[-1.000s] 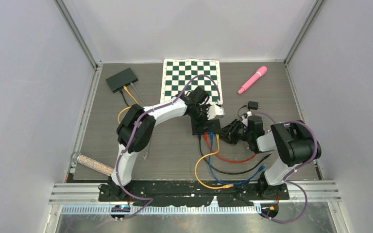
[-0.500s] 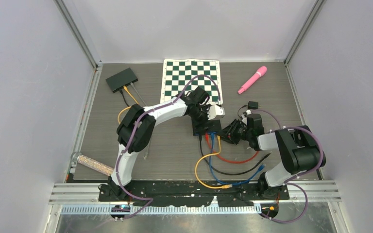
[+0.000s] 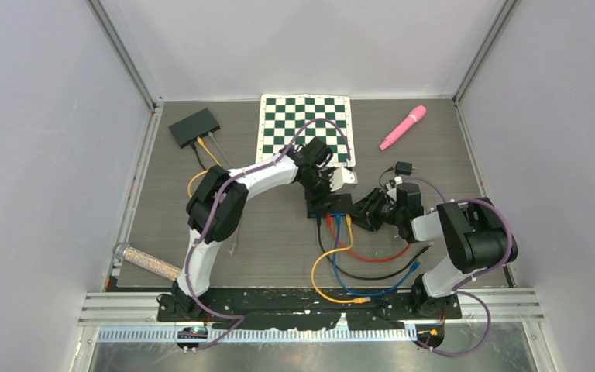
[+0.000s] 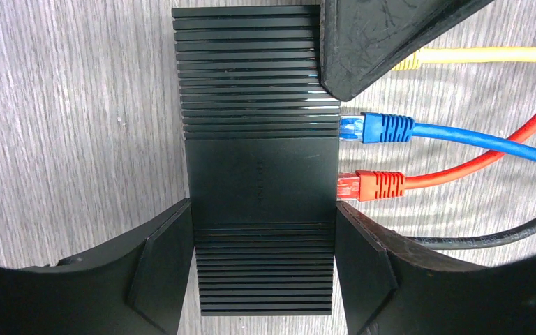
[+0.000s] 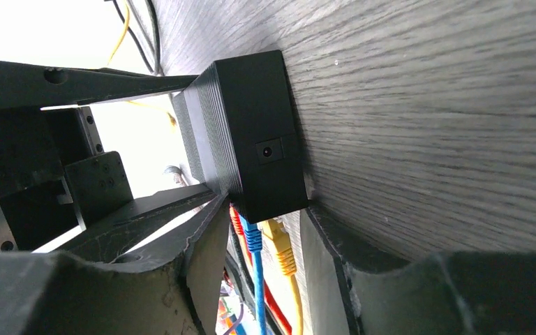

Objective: Pull the plug from the switch port
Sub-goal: Pull the connector from the switch port.

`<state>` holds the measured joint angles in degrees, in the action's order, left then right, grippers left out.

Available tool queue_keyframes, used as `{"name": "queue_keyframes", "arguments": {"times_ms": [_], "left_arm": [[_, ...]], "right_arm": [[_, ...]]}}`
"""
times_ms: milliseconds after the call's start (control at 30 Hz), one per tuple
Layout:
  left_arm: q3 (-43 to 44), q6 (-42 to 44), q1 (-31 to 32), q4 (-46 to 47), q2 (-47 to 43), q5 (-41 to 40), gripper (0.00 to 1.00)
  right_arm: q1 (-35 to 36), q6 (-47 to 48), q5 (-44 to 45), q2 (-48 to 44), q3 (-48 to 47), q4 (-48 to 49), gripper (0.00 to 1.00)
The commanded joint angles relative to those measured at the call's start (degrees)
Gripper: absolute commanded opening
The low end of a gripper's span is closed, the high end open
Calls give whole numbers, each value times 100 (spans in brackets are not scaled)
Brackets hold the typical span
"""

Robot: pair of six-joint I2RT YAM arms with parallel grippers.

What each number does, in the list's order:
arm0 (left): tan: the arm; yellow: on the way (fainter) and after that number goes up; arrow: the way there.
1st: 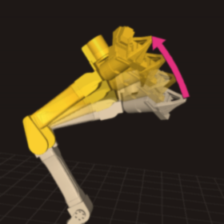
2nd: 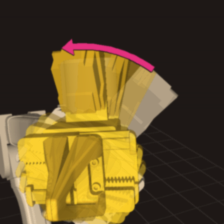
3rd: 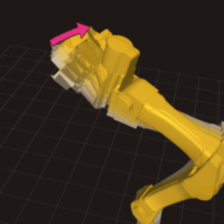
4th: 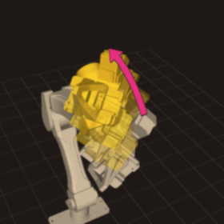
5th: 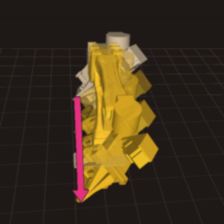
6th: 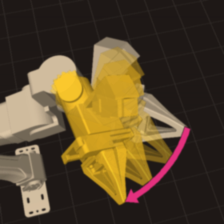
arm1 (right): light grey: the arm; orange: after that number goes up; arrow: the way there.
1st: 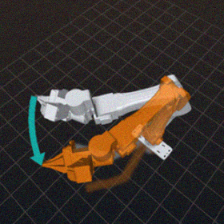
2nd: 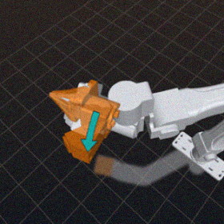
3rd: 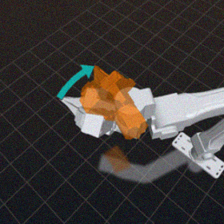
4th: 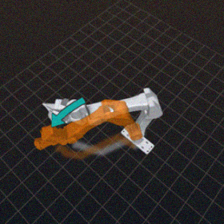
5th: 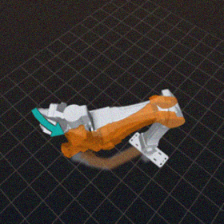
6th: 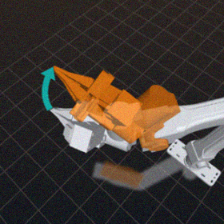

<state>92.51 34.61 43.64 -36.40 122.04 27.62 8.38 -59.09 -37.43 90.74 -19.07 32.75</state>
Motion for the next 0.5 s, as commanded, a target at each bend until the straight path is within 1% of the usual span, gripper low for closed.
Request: {"name": "queue_keyframes", "arguments": {"times_ms": [0, 133, 167, 233, 300, 333, 400, 467], "left_arm": [[209, 22, 34, -450, 60, 840, 67], [240, 20, 22, -480, 89, 859, 67], [265, 20, 22, -497, 91, 859, 67], [303, 13, 22, -535, 124, 859, 67], [324, 11, 23, -551, 134, 844, 67], [324, -1, 29, -554, 137, 834, 67], [318, -15, 31, -543, 140, 823, 66], [323, -45, 33, -540, 143, 804, 66]], "right_arm": [[-8, 59, 596, 248, 338, 65, 48], [-3, 30, 471, 295, 644, 503, 42], [-3, -10, 403, 339, 668, 746, 41], [-3, -149, 384, 484, 665, 1070, 36], [-3, -255, 385, 566, 571, 1209, 31], [-8, -297, 386, 584, 536, 1239, 27], [-4, -336, 379, 610, 448, 1288, 24], [-3, -316, 367, 577, 417, 1296, 24]]}}
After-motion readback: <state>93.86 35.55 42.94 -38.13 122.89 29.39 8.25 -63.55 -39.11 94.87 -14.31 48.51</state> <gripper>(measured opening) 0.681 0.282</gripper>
